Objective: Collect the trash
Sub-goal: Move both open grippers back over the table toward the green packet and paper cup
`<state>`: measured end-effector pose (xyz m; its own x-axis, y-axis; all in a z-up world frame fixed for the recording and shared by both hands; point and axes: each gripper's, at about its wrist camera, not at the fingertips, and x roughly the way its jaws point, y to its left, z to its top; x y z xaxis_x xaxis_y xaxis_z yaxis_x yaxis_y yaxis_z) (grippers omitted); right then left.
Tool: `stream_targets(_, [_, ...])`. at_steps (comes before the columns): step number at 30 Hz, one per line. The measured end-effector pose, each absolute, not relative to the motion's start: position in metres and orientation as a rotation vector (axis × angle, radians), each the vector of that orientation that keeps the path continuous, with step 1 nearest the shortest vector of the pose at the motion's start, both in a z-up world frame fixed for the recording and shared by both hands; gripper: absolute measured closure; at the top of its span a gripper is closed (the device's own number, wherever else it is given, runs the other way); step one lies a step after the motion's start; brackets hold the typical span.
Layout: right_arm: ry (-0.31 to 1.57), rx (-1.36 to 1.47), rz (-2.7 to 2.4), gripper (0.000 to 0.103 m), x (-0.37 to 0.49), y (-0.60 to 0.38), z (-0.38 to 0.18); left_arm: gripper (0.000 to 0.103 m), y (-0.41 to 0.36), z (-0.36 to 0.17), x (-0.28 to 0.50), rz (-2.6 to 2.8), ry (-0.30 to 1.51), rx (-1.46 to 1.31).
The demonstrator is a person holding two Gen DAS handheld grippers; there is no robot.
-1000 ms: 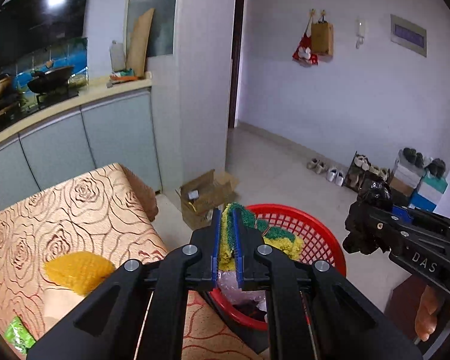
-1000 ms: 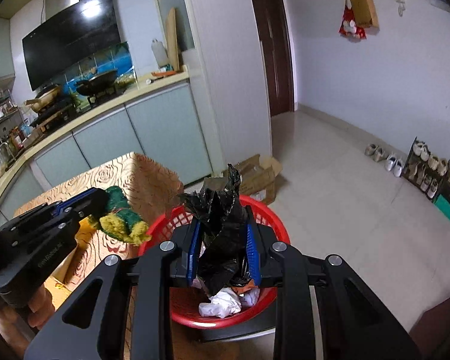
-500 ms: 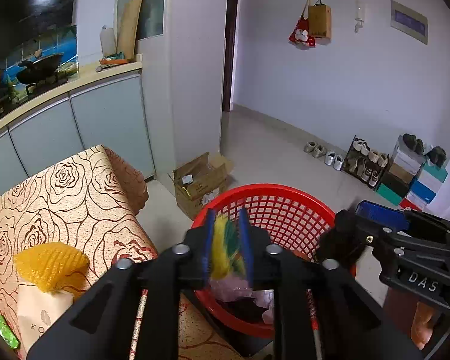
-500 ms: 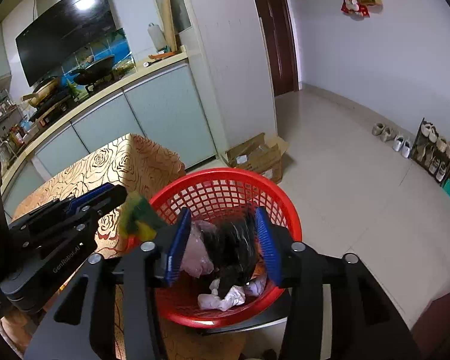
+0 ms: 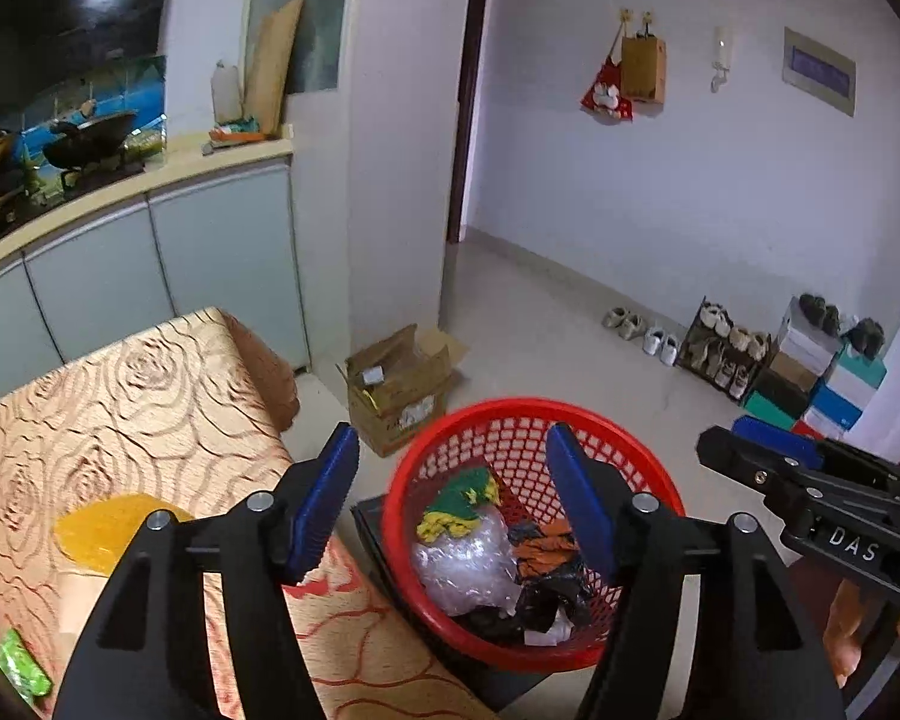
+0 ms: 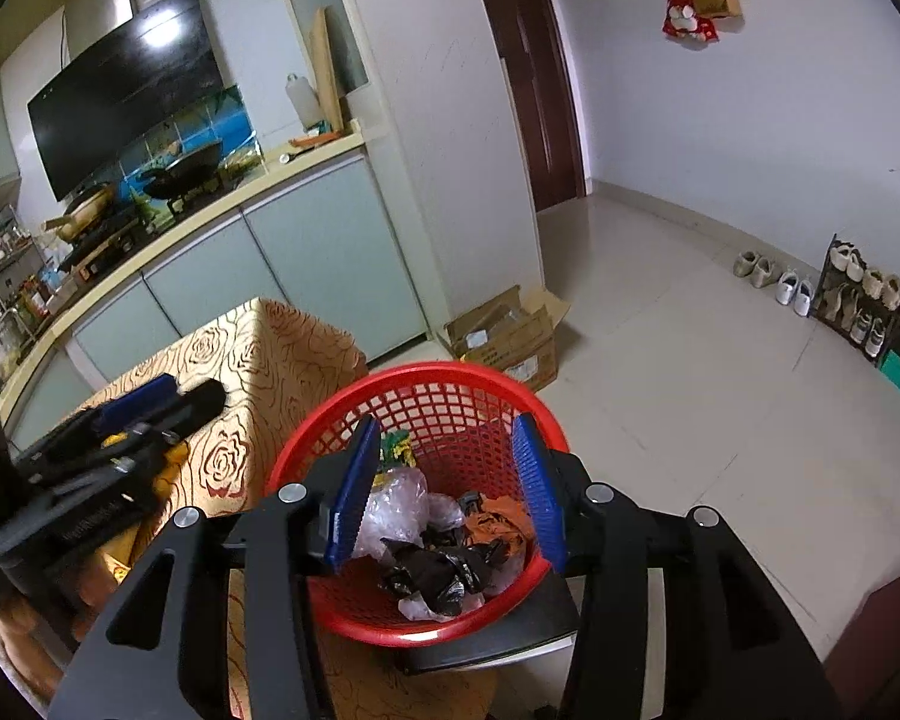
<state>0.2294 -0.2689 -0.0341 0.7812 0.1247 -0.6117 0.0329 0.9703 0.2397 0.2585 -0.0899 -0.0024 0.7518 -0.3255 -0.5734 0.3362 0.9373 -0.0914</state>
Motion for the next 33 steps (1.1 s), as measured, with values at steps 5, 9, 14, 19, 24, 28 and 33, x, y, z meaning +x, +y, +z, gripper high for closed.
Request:
stream_targets(5, [0.644,0.243,0.042,0.057,0.220,-0.270,-0.024,0.036,-0.070,0.022,0.248,-0.337,0.577,-0.007])
stream_targets(9, [0.611,0.243,0.029,0.044,0.209,-0.265,-0.016,0.035,-0.054,0.037,0.234,-0.310,0.543,-0.012])
stream_targets(14, [0.580,0.211,0.047,0.044,0.198,-0.250,-0.005,0.033,-0.035,0.051,0.213,-0.285,0.507,-0.016])
stream_targets(19, [0.556,0.181,0.070,0.044,0.186,-0.235,0.004,0.030,-0.005,0.061,0.189,-0.242,0.482,-0.033])
stream_targets(24, [0.540,0.155,0.097,0.044,0.178,-0.217,0.011,0.028,0.023,0.070,0.165,-0.177,0.450,-0.028])
stream_targets(28, [0.534,0.138,0.120,0.044,0.173,-0.202,0.014,0.026,0.046,0.076,0.150,-0.120,0.430,-0.034])
stream_targets(33, [0.529,0.119,0.152,0.043,0.166,-0.185,0.017,0.024,0.081,0.080,0.132,-0.031,0.416,-0.045])
